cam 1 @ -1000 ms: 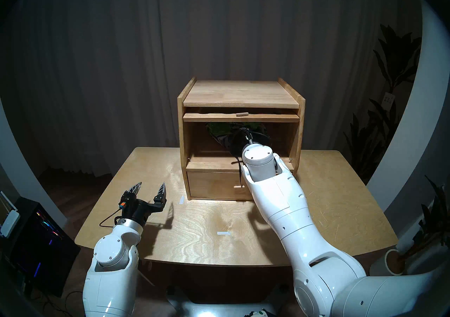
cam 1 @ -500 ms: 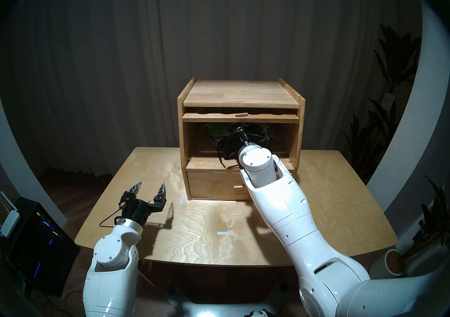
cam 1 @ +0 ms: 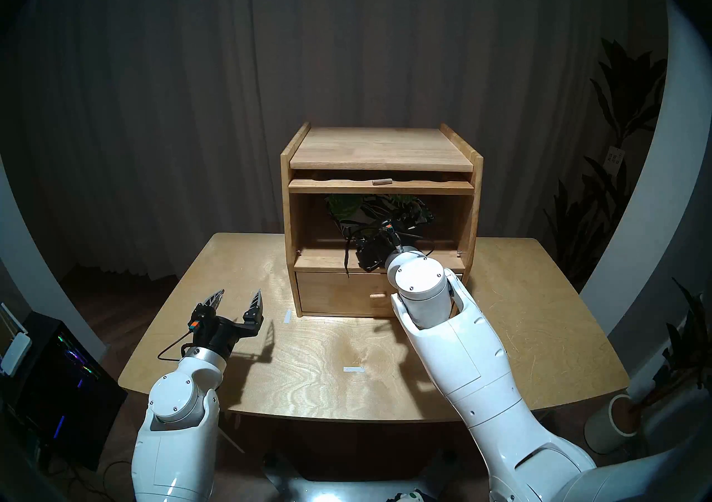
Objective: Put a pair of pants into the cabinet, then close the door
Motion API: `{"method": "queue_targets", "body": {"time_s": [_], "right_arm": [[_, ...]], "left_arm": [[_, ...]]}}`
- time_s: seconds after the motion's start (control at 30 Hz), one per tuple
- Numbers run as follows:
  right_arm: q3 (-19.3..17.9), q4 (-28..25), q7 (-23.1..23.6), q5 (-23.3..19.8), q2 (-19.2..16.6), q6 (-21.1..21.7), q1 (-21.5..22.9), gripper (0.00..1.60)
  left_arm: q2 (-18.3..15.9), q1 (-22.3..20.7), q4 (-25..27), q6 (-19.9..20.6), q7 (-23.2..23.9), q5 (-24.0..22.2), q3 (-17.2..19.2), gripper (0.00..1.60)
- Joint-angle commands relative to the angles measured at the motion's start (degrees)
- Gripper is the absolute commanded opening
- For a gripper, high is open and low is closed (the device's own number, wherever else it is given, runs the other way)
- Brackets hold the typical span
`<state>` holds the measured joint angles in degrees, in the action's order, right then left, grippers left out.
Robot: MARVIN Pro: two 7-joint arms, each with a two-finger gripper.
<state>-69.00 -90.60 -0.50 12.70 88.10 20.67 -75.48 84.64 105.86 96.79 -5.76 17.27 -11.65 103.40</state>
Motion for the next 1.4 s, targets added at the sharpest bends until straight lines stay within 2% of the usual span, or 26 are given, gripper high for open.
{"method": "queue_targets", "body": {"time_s": [0.0,0.4,0.63,0.9,1.1,1.13,1.17,1.37], "right_arm": [[0.30,-6.53,-0.12,-0.70,-0.11,-0.36,-3.68,1.60],[2.67,-15.37,1.60,-3.60,-1.88,2.05,-13.85,1.60],[4.13,-18.64,2.18,-5.20,-4.02,4.46,-18.58,1.60],[6.08,-24.04,2.42,-7.01,-7.04,6.36,-24.09,1.60],[7.34,-28.12,2.36,-8.61,-10.90,7.80,-29.37,1.60],[7.99,-28.13,2.31,-8.66,-10.99,7.84,-28.32,1.60],[7.86,-29.62,2.23,-8.95,-11.98,7.99,-30.05,1.60],[7.32,-33.93,-0.12,-8.40,-15.36,5.96,-34.66,1.60]], "left_arm": [[-0.10,-0.72,0.80,-0.26,0.02,-0.05,0.04,1.60],[-0.05,-0.76,0.45,-0.25,0.18,0.05,0.10,1.60],[-0.02,-0.82,0.31,-0.27,0.26,0.10,0.13,1.60],[0.01,-0.94,0.28,-0.31,0.40,0.15,0.18,1.60],[0.04,-1.04,0.36,-0.34,0.49,0.18,0.23,1.60],[0.04,-1.06,0.38,-0.35,0.50,0.19,0.23,1.60],[0.05,-1.07,0.40,-0.36,0.51,0.19,0.24,1.60],[0.12,-1.18,0.62,-0.43,0.56,0.21,0.30,1.60]]}}
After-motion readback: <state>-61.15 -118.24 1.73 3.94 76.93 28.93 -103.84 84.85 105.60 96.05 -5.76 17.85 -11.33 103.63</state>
